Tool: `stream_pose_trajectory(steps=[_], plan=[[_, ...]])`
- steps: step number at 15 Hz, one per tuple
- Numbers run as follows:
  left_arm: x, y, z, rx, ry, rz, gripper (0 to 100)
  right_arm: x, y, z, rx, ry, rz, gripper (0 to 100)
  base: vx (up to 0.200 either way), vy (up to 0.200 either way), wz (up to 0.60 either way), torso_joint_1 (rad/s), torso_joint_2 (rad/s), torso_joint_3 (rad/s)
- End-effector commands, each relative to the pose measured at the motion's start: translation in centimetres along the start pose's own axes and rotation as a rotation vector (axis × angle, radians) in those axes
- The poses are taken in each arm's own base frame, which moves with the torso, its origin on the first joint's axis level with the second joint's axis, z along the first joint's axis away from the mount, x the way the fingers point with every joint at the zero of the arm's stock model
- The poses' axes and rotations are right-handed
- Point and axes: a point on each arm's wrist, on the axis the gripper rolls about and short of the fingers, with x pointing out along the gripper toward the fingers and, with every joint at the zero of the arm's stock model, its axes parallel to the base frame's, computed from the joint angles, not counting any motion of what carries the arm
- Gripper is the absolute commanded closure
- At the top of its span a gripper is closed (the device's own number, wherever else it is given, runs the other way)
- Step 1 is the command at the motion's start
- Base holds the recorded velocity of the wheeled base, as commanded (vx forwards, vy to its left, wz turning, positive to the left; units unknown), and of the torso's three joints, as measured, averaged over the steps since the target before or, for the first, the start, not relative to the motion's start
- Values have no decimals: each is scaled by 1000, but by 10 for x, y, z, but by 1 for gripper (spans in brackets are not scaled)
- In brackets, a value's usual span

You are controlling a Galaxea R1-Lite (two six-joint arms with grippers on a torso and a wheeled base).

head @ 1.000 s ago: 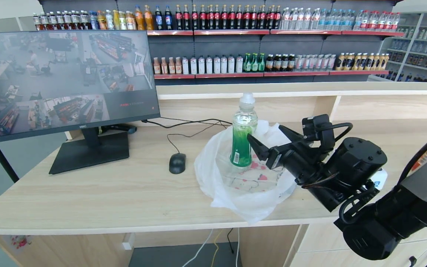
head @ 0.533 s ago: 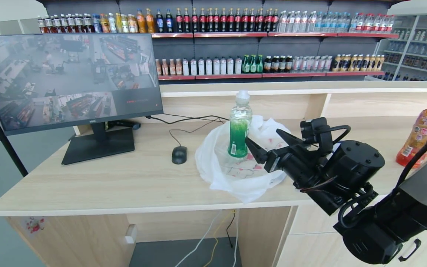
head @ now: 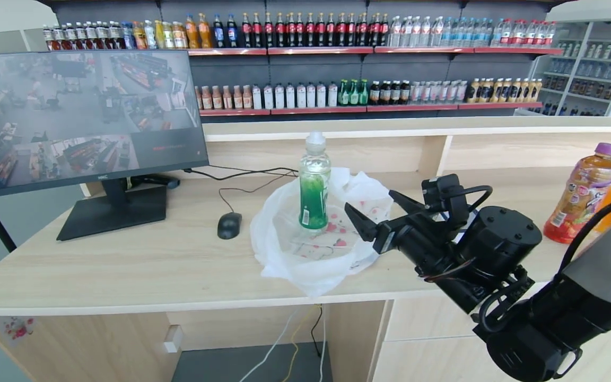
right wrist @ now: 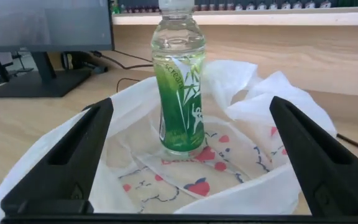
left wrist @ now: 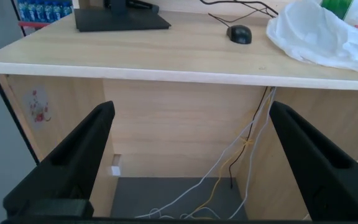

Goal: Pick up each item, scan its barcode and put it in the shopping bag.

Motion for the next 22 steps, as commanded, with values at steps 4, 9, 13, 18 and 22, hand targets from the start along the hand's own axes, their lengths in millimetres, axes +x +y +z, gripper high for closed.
stream_pose_trajectory(steps=[4, 9, 13, 18, 22], plan=[[0, 0, 0, -1, -2, 0, 0, 0, 1, -4, -2, 12, 2, 0, 0, -200, 0, 0, 0, -2], [0, 0, 0, -1, -1, 2, 0, -4, 1, -1, -1, 11, 4, 0, 0, -200, 0, 4, 2, 4], [0, 0, 0, -1, -1, 0, 0, -5, 2, 1, -1, 6, 5, 0, 0, -200, 0, 4, 4, 4], [0, 0, 0, -1, -2, 0, 0, -7, 3, 1, 0, 13, 10, 0, 0, -200, 0, 0, 3, 0], [0, 0, 0, -1, -1, 0, 0, -8, 3, 1, -1, 16, 9, 0, 0, -200, 0, 0, 2, 4]])
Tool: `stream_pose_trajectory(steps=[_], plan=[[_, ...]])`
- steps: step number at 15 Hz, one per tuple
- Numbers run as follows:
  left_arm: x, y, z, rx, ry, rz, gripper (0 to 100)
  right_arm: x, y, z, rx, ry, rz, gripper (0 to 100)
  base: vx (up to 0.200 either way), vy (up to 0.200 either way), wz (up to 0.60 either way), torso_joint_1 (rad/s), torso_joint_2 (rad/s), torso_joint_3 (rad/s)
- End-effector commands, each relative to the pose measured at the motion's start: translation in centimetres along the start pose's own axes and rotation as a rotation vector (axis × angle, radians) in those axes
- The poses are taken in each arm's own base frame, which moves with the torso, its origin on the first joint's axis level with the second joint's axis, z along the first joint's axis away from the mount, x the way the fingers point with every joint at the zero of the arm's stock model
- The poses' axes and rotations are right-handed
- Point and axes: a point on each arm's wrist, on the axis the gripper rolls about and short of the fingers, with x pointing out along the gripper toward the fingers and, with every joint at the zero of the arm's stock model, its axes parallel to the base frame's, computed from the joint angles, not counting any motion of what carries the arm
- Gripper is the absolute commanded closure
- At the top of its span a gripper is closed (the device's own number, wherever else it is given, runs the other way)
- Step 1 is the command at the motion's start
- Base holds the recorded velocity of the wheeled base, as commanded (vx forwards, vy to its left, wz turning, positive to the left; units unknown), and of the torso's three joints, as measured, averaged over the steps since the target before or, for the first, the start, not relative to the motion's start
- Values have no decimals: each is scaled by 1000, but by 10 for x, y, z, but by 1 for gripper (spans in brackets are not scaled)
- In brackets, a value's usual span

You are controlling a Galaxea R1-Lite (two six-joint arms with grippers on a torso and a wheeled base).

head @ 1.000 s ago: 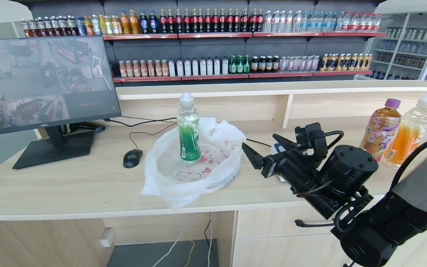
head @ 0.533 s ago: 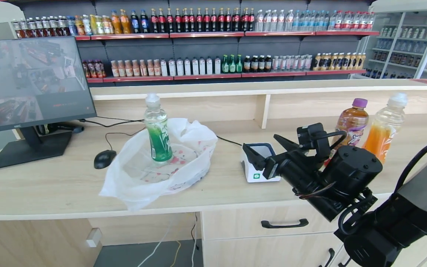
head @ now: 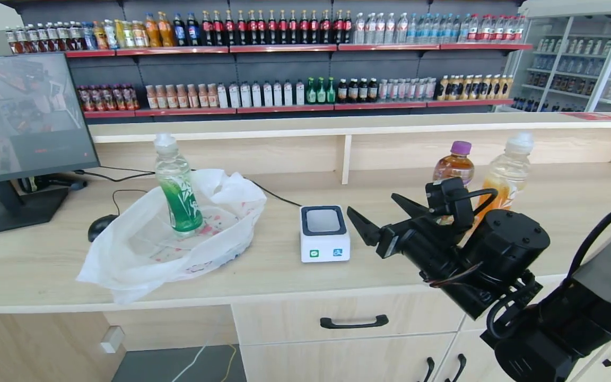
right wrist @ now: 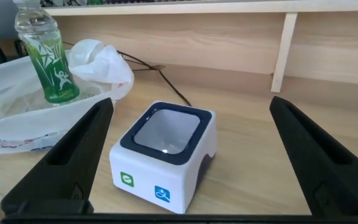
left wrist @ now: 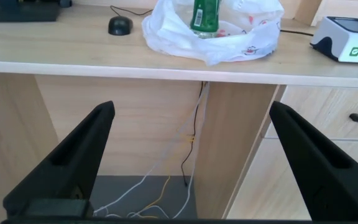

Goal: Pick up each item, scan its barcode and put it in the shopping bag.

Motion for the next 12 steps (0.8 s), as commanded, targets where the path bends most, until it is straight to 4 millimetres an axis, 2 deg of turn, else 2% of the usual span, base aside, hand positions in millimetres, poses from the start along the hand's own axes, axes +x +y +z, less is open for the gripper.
stream_pose_trajectory(steps=[1, 6, 12], plan=[[0, 0, 0, 0, -1, 0, 0, 0, 1, -1, 0, 4, 1, 0, 0, -200, 0, 2, 7, 7], [0, 0, 0, 0, 1, 2, 0, -10, -8, -1, -4, 25, -24, 0, 0, -200, 0, 0, 2, 2], [0, 0, 0, 0, 1, 0, 0, -22, -26, -1, -15, 52, -126, 0, 0, 0, 0, 0, 0, 0]])
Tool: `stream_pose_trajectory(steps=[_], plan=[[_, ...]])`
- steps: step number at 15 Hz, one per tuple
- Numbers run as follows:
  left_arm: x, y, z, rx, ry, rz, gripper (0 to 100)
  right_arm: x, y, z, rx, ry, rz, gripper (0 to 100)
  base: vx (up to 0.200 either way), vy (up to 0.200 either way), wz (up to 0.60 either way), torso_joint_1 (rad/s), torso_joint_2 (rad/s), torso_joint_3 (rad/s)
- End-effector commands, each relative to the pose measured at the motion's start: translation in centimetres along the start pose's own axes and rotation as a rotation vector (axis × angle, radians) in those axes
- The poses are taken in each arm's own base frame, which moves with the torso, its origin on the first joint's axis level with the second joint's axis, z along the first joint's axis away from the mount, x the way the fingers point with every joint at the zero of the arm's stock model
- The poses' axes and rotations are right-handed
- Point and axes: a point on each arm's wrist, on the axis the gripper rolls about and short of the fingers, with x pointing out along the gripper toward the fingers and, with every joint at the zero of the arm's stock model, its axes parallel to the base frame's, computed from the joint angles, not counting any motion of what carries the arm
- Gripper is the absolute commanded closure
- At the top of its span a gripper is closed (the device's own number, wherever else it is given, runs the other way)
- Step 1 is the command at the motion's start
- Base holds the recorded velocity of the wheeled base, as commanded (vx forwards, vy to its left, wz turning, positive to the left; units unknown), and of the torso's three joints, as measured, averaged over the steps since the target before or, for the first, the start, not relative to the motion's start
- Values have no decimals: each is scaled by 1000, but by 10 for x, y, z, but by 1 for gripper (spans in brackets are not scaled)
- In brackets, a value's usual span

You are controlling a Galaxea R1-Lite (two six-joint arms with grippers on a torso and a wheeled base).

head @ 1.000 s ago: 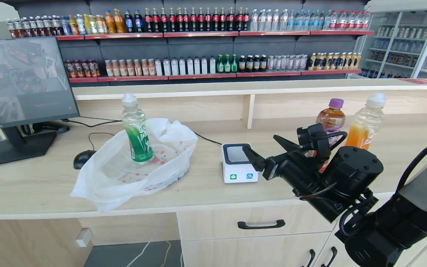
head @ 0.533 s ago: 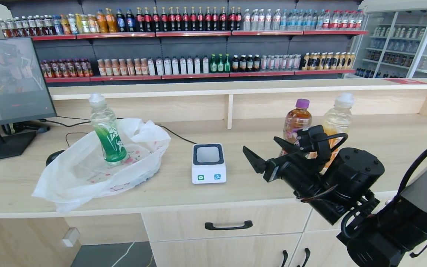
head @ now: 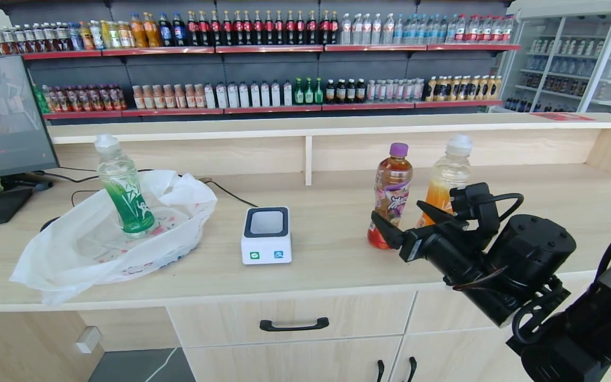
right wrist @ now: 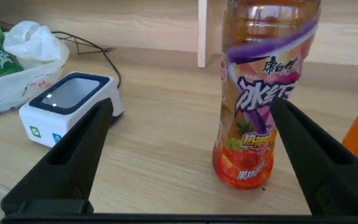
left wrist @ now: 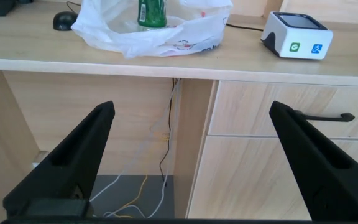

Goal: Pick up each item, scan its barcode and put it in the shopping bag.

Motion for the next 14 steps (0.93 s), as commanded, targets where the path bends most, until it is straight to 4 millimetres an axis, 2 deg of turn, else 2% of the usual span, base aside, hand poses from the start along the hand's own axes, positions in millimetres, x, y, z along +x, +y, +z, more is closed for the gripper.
stream_pose_trajectory(steps=[1, 4, 7, 11, 14], plan=[[0, 0, 0, 0, 0, 0, 0, 0, -2, 0, 0, -3, -40, 0, 0, 0, 0, 0, 0, 0], [0, 0, 0, 0, 0, 2, 0, 5, 3, -8, -1, 16, -67, 0, 0, 0, 0, 0, 0, 0], [0, 0, 0, 0, 0, 0, 0, 20, 3, -15, 0, 4, -118, 0, 0, 0, 0, 0, 0, 0], [0, 0, 0, 0, 0, 0, 0, 25, 3, -24, 9, 20, -125, 0, 0, 0, 0, 0, 0, 0], [0, 0, 0, -2, 0, 0, 0, 39, 6, -32, 11, 11, -122, 0, 0, 0, 0, 0, 0, 0]])
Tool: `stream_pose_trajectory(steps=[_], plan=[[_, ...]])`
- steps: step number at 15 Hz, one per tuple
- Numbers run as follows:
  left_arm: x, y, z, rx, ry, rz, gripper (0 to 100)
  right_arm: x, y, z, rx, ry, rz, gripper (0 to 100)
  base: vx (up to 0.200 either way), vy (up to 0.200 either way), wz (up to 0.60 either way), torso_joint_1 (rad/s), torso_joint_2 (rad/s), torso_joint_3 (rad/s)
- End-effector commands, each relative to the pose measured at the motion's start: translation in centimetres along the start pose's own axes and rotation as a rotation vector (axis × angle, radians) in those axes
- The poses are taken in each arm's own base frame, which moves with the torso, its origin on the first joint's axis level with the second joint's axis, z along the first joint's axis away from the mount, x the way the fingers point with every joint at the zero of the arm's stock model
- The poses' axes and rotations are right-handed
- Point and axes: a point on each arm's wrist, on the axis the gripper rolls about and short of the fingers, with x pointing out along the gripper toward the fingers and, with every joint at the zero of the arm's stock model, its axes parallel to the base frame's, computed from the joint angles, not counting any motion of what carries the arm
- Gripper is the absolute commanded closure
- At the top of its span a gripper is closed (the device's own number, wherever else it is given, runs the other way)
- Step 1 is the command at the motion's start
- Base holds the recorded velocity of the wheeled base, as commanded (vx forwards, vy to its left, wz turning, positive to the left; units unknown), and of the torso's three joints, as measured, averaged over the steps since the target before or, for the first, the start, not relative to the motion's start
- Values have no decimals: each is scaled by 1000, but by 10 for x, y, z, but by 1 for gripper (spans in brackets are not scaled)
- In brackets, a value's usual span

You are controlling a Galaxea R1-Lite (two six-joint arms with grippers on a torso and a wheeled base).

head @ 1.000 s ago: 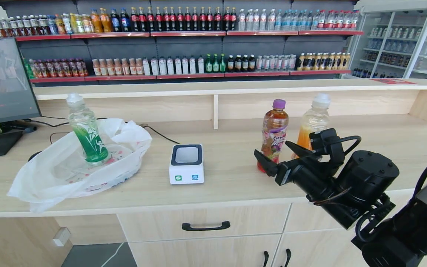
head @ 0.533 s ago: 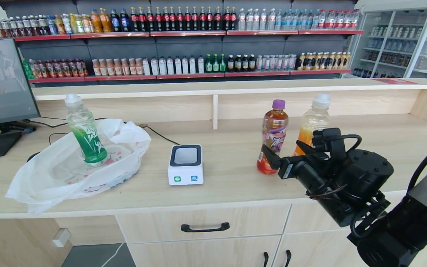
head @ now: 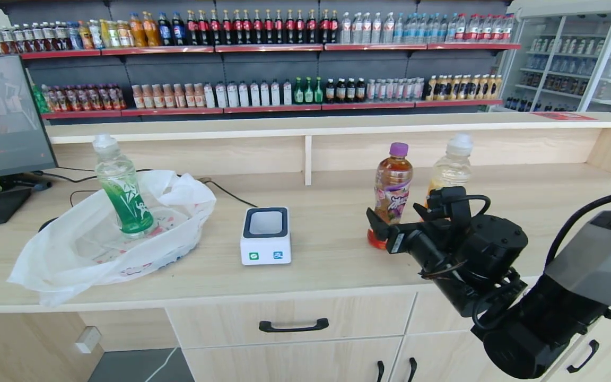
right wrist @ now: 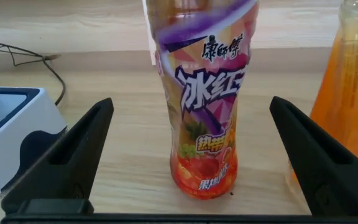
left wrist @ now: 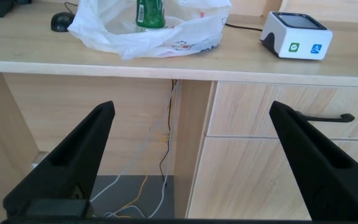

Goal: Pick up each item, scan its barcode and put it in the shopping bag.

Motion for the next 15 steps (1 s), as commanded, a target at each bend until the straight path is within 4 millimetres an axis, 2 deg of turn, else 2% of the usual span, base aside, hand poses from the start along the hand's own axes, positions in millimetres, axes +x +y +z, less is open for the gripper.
stream_pose_trajectory(steps=[1, 12, 15], plan=[[0, 0, 0, -1, -1, 0, 0, 11, 3, -12, -2, 9, 2, 0, 0, 0, 0, 0, 0, 0], [0, 0, 0, -2, -1, 2, 0, 45, 8, -23, 10, -53, -12, 0, 0, 0, 0, 0, 0, 0], [0, 0, 0, -2, -2, 0, 0, 54, 0, -24, 9, -71, -34, 0, 0, 0, 0, 0, 0, 0]])
